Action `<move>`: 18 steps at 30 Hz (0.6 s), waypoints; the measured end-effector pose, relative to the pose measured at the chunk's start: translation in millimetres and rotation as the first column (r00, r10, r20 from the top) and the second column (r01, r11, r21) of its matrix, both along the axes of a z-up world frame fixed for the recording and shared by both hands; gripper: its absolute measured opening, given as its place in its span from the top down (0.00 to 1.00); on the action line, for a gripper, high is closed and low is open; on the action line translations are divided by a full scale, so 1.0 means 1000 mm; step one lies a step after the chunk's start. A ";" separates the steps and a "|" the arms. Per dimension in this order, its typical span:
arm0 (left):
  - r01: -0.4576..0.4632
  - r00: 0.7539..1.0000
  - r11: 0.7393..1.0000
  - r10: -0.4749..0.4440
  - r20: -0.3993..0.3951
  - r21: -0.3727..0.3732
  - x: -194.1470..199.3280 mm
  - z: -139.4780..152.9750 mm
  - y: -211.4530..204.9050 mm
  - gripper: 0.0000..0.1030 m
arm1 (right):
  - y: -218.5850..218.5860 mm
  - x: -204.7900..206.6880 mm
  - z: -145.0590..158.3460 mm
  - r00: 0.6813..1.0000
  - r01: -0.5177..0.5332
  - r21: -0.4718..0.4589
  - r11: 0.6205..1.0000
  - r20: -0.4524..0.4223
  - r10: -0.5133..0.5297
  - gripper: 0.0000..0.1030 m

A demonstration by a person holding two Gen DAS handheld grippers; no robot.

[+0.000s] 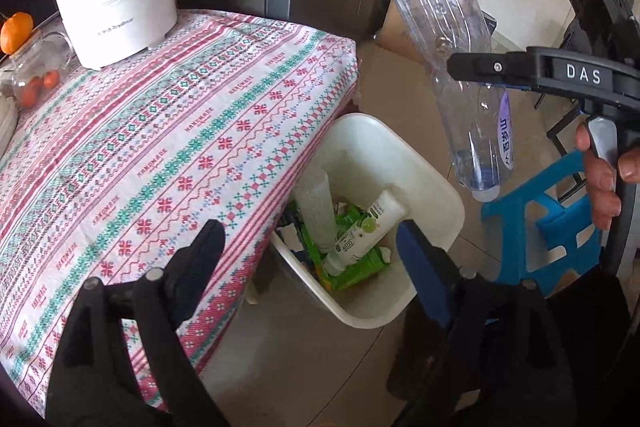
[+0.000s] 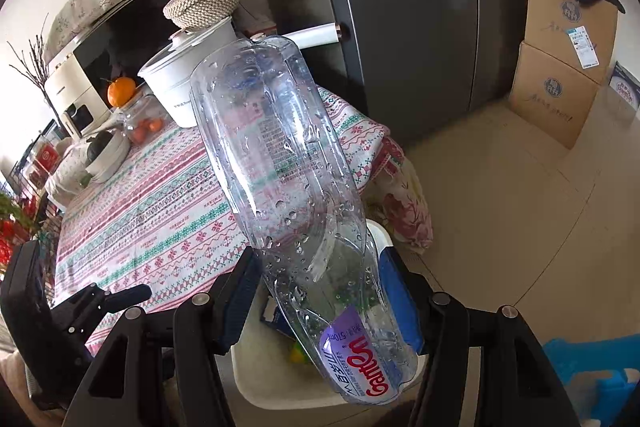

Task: Collect trash
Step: 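Carry both bottles over the white bin and open both grippers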

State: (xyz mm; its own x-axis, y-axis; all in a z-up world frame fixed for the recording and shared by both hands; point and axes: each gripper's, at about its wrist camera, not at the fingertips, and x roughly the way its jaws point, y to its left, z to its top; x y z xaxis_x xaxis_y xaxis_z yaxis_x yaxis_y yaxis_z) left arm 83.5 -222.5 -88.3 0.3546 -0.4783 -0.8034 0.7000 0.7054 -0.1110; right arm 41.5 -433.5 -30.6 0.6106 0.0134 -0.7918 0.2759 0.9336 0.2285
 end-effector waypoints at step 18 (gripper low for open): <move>-0.114 0.991 0.993 0.112 0.077 0.023 0.005 0.018 0.058 0.08 | 0.036 0.025 -0.037 0.998 -0.052 0.072 0.996 -0.014 0.053 0.34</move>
